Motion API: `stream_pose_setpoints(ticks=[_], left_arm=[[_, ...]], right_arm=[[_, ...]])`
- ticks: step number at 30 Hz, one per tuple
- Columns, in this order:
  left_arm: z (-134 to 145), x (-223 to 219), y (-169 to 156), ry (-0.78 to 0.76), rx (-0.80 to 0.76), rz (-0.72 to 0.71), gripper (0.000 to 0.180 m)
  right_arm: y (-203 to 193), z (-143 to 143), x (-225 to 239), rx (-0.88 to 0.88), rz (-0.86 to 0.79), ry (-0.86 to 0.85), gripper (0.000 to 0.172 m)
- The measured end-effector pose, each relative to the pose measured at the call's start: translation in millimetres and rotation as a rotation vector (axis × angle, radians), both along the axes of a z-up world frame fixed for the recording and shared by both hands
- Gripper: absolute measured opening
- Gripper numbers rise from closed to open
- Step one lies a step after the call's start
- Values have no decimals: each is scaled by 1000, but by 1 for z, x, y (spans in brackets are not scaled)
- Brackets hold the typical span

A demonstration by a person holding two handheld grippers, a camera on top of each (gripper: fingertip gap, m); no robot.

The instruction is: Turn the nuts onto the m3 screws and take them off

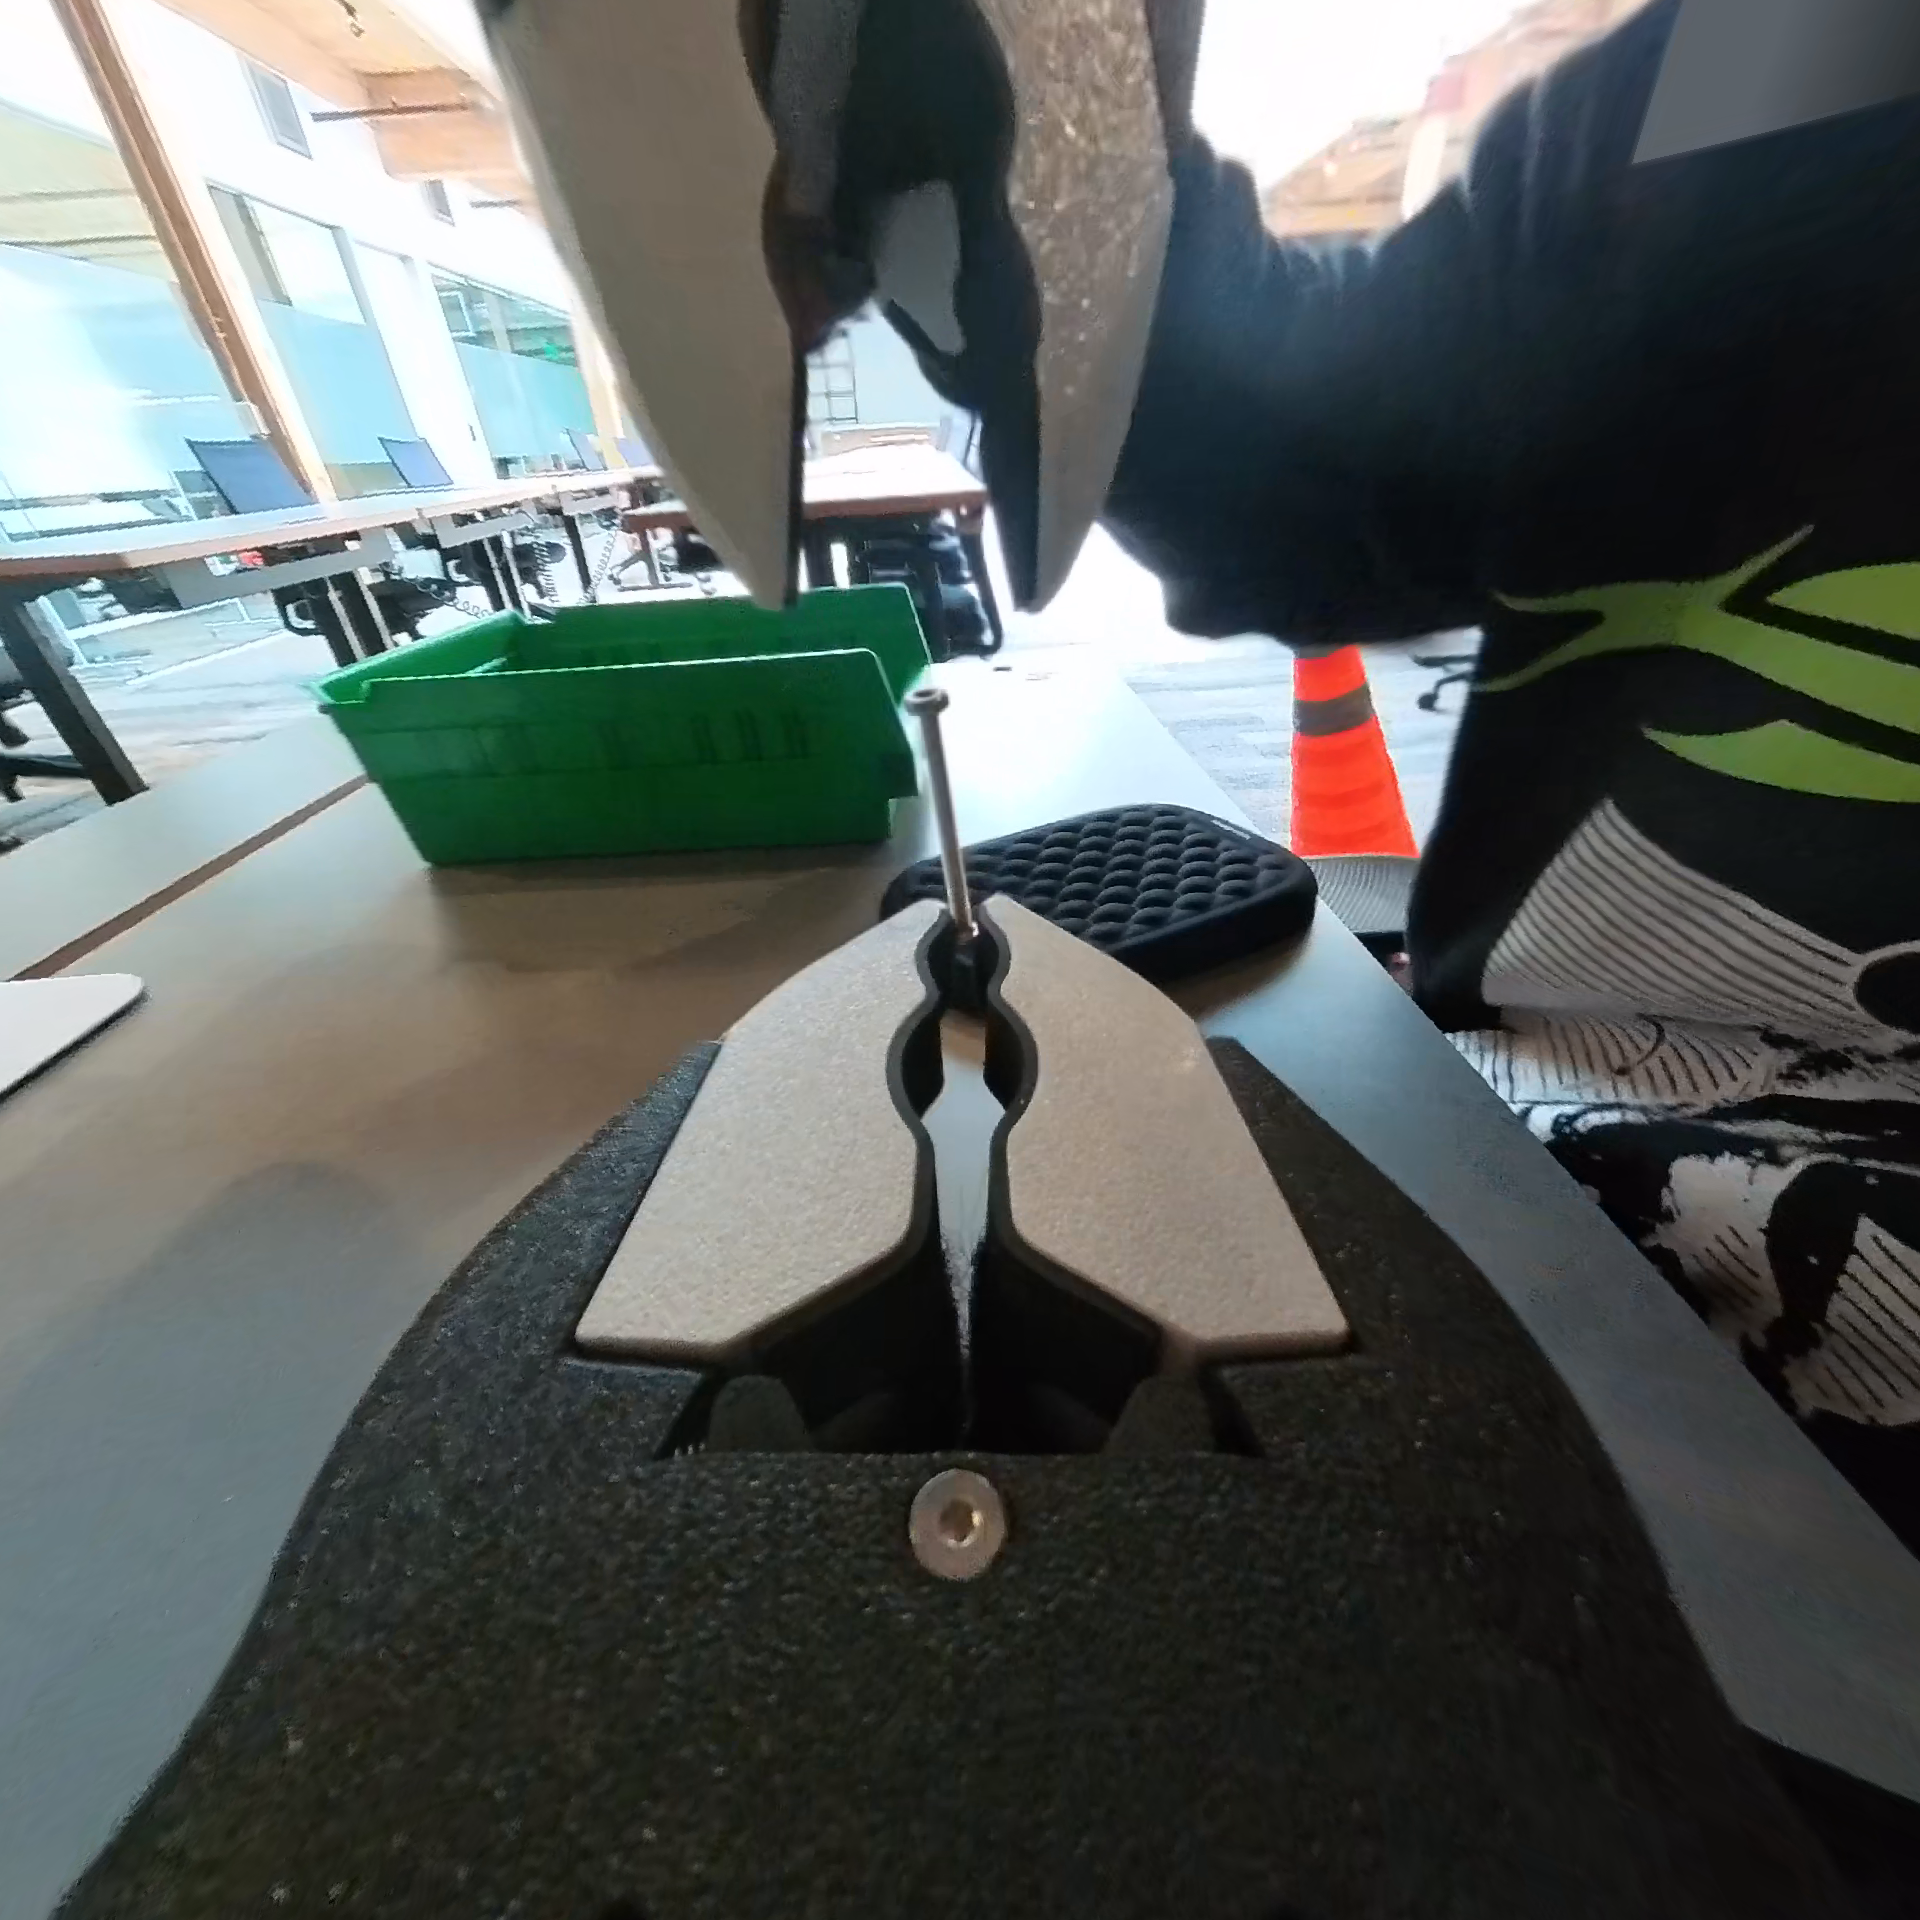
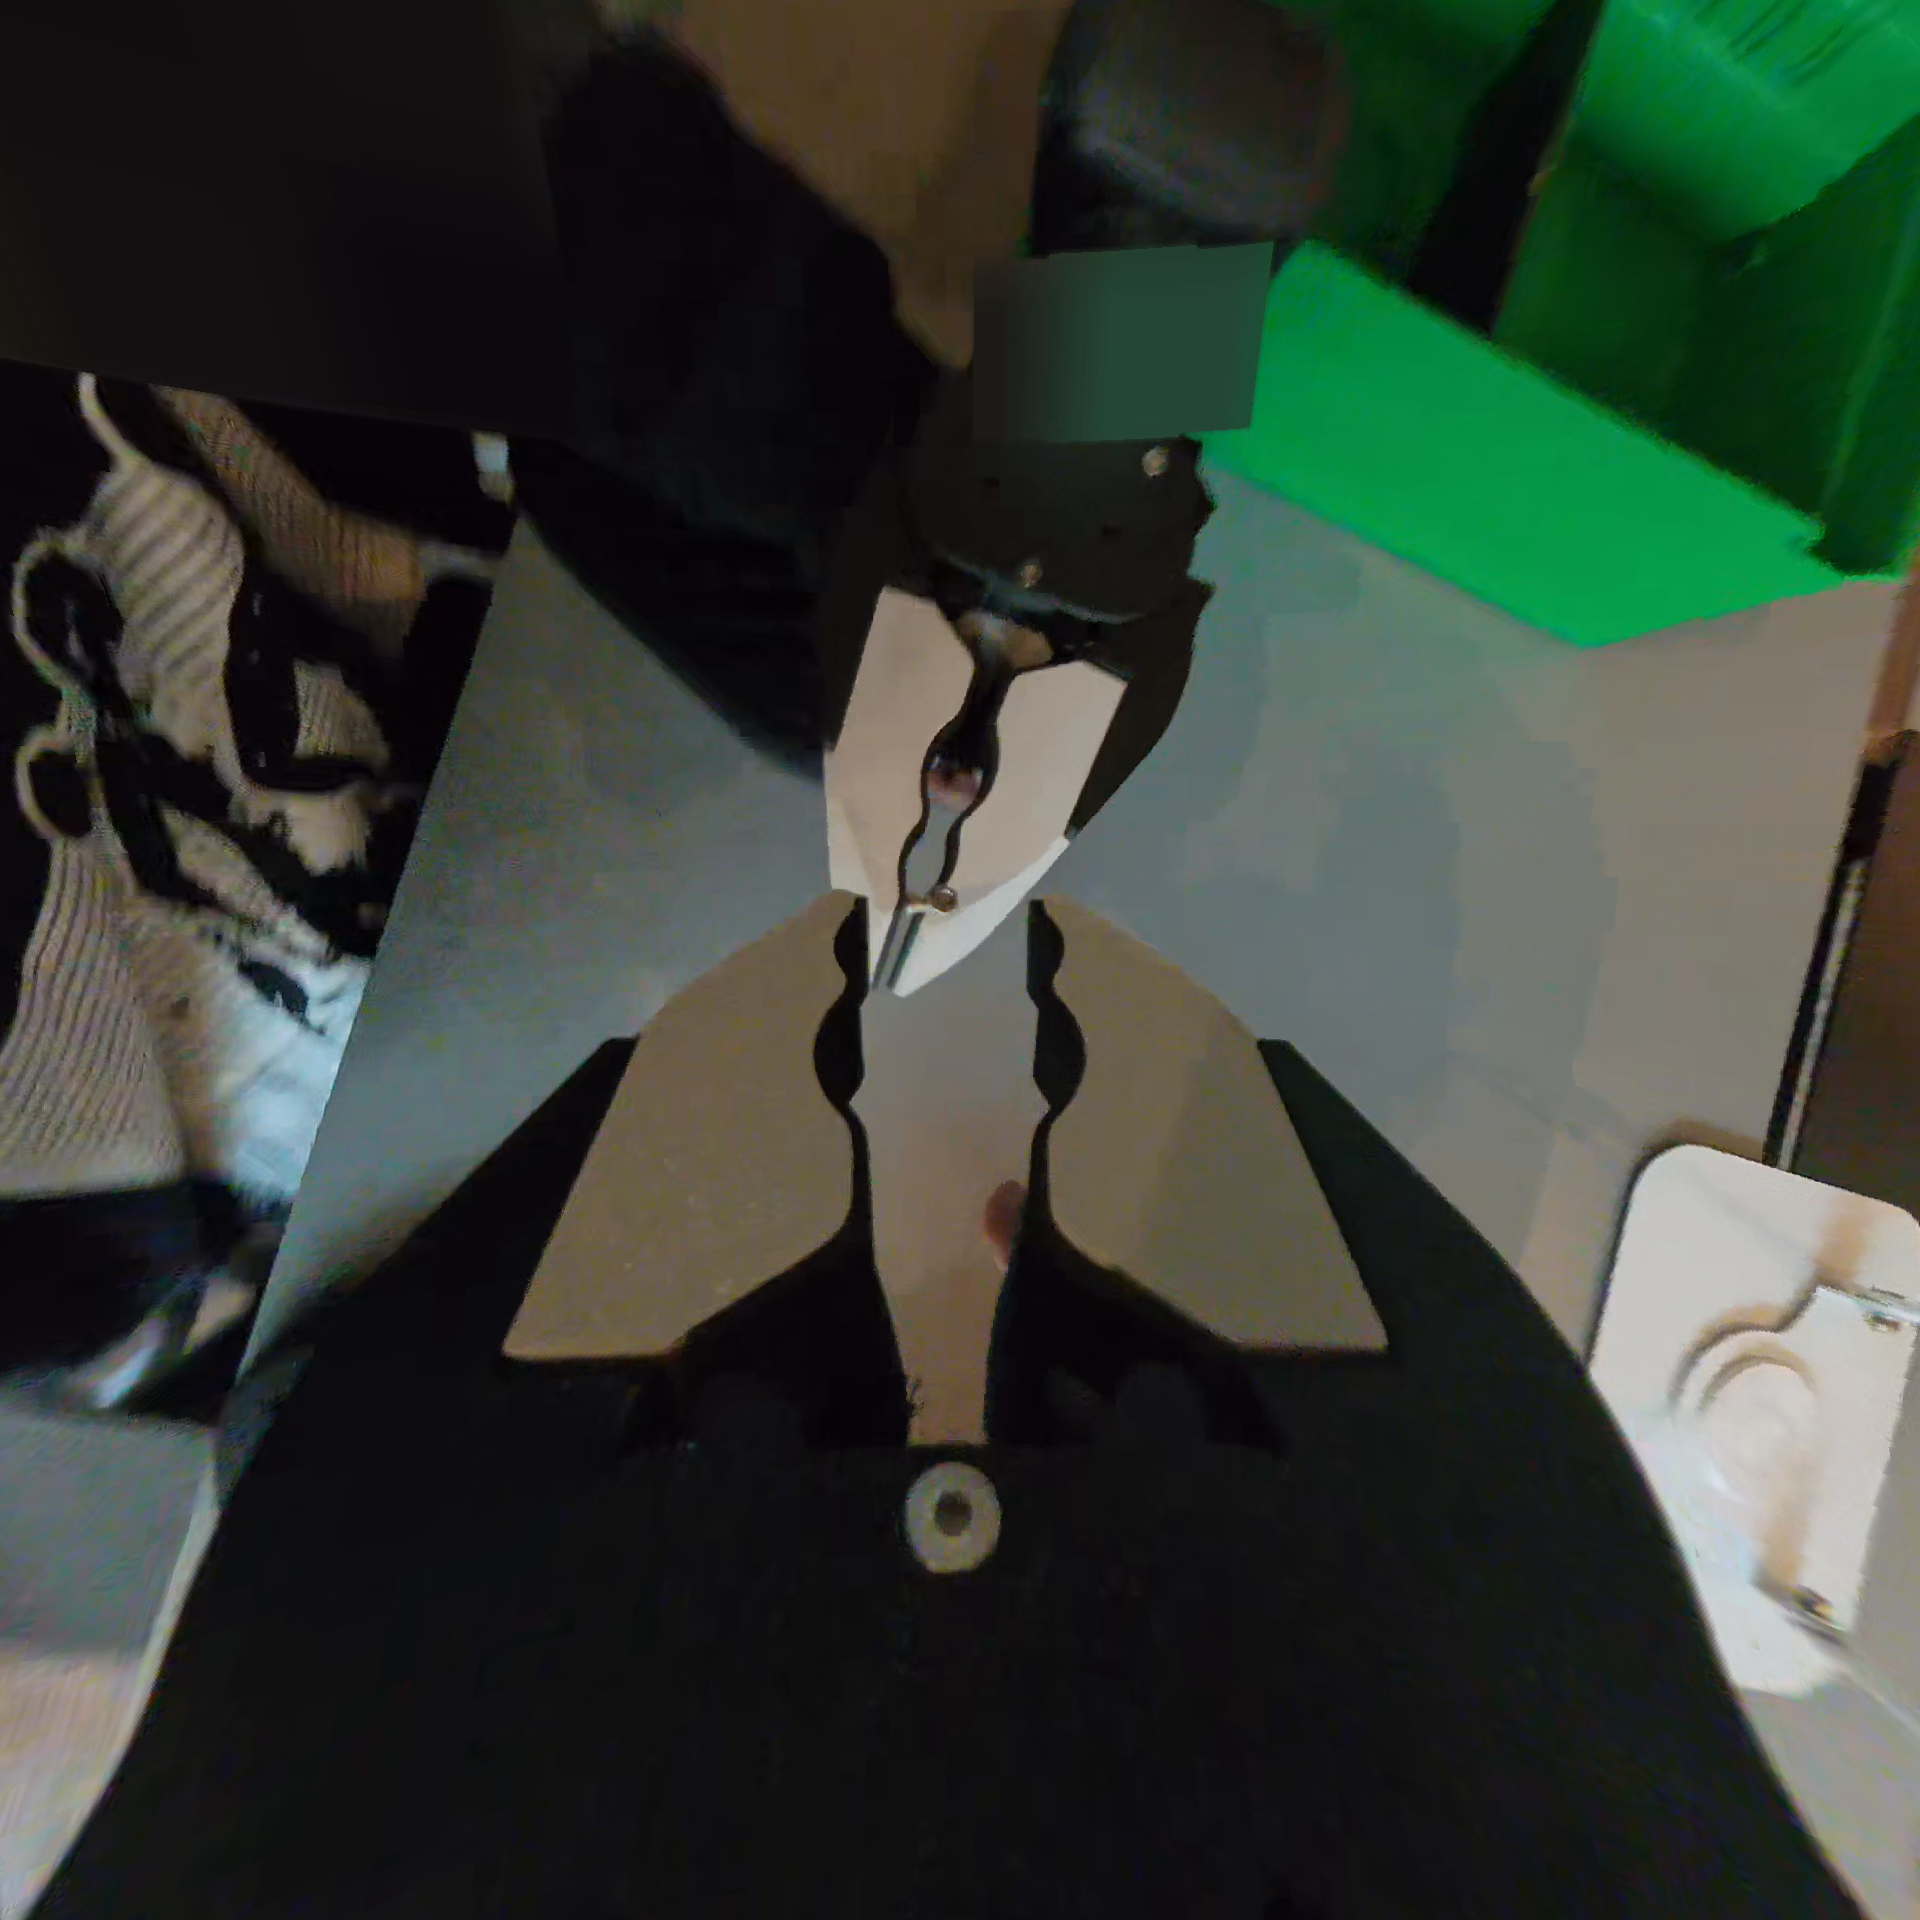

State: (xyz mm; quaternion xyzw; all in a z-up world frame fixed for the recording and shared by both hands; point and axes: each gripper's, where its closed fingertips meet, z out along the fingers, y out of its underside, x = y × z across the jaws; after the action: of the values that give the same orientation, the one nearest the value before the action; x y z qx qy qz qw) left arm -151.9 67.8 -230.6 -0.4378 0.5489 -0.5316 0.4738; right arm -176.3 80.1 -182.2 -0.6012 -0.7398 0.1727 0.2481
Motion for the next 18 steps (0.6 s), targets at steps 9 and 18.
stream_pose_setpoints(ticks=[9, 18], left_arm=[[5, -4, 32, -72, -56, 174, 2], [-2, -2, 38, -46, -70, 187, 2]], right_arm=[[27, 6, 1, 7, -303, 871, 30], [26, -3, -4, -52, -314, 1005, 32]])
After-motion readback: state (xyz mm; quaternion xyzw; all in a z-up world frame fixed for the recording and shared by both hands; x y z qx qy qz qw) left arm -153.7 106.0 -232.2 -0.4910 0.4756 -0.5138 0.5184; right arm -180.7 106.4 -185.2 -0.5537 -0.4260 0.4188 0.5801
